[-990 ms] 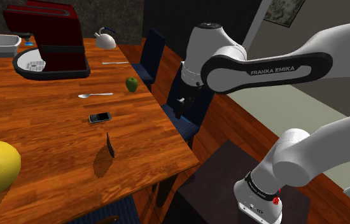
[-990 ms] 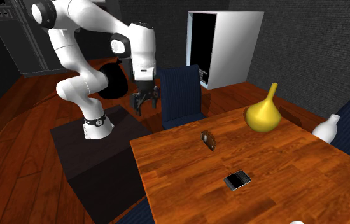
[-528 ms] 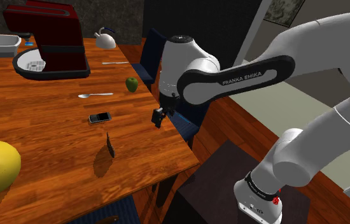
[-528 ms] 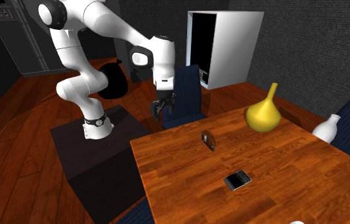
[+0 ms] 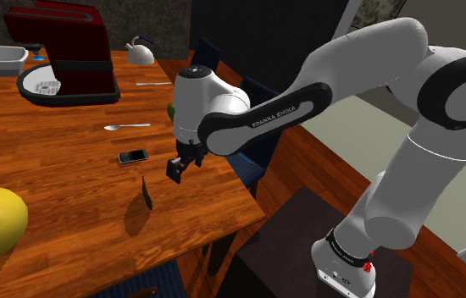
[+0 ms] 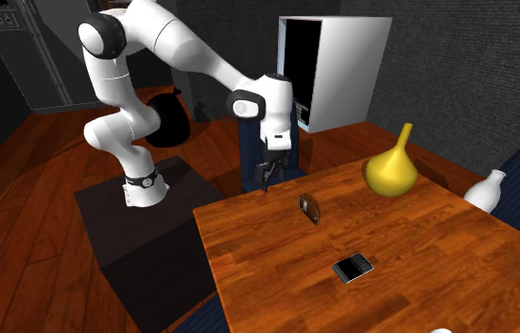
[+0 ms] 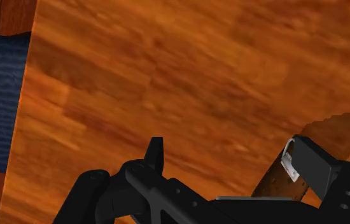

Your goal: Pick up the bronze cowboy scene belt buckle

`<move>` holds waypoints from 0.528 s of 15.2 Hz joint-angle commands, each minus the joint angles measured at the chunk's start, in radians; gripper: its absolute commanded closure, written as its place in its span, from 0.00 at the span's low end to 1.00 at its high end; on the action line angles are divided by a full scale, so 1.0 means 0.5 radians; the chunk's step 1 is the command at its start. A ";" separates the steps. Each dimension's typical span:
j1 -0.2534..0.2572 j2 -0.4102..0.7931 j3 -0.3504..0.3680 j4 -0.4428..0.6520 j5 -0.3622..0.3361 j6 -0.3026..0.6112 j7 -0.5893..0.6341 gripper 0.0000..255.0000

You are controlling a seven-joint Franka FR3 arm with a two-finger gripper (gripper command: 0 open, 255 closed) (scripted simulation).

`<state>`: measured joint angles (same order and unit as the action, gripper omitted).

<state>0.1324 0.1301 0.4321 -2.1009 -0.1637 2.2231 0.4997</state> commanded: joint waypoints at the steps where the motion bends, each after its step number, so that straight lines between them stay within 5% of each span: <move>1: 0.040 0.158 0.004 0.125 -0.075 0.016 0.093 0.00; 8: 0.253 0.709 -0.046 0.664 -0.284 -0.015 0.336 0.00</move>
<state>0.2436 0.4467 0.4138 -1.8120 -0.2940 2.2227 0.6545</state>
